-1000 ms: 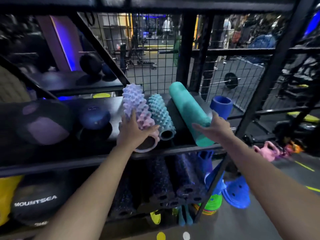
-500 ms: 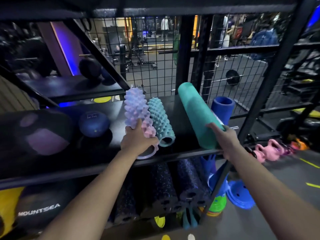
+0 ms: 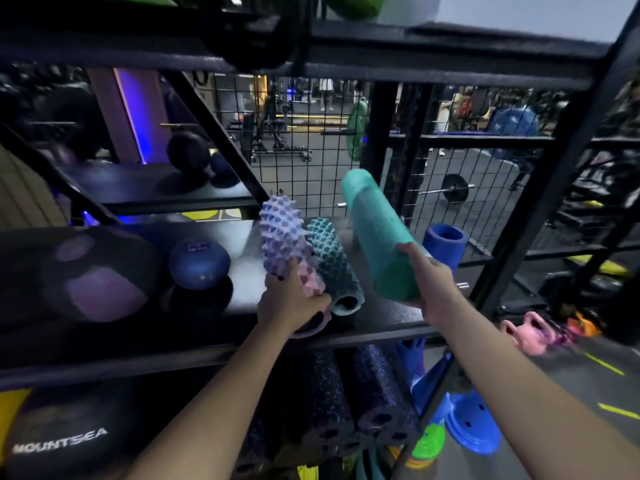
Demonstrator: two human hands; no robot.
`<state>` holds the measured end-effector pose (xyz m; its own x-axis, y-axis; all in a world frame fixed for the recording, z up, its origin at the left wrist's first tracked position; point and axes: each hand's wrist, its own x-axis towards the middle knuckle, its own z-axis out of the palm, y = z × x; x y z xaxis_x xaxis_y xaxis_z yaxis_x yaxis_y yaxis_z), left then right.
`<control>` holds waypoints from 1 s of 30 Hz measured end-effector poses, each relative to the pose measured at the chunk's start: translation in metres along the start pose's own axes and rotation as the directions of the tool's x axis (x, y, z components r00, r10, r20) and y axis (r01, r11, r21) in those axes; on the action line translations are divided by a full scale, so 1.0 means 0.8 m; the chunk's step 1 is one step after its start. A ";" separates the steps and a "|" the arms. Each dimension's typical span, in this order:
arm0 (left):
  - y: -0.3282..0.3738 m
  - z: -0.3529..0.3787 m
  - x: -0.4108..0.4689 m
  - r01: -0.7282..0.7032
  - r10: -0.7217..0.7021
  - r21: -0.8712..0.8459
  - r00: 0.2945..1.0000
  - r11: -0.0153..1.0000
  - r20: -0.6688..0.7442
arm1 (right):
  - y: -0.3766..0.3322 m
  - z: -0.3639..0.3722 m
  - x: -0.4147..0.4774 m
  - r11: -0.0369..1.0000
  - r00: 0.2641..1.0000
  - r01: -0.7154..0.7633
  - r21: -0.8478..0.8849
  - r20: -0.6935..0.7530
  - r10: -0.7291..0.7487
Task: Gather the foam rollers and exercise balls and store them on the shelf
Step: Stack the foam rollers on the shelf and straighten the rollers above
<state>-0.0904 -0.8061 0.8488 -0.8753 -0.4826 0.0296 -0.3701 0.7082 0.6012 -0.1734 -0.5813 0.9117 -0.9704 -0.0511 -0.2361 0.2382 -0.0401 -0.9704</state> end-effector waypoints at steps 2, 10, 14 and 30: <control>-0.002 0.000 -0.003 0.015 -0.015 -0.054 1.000 0.998 0.006 | 0.001 0.013 0.003 1.000 0.999 -0.010 -0.015 0.039 0.010; 0.013 0.029 -0.012 0.074 -0.123 -0.578 0.991 0.813 -0.047 | 0.018 -0.014 0.021 0.995 0.997 0.079 -0.065 0.007 -0.078; 0.049 0.046 -0.005 0.075 -0.154 -0.650 0.986 0.756 -0.065 | 0.018 -0.064 0.038 0.994 0.996 0.040 -0.097 -0.079 -0.047; 0.059 0.031 -0.019 0.001 -0.006 -0.079 0.998 0.997 -0.057 | 0.004 -0.120 0.054 0.984 0.993 0.093 -0.150 -0.064 -0.104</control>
<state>-0.1021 -0.7526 0.8572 -0.8540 -0.5153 0.0717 -0.3456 0.6648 0.6622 -0.2187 -0.4878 0.8937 -0.9904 0.0170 -0.1370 0.1380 0.1057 -0.9848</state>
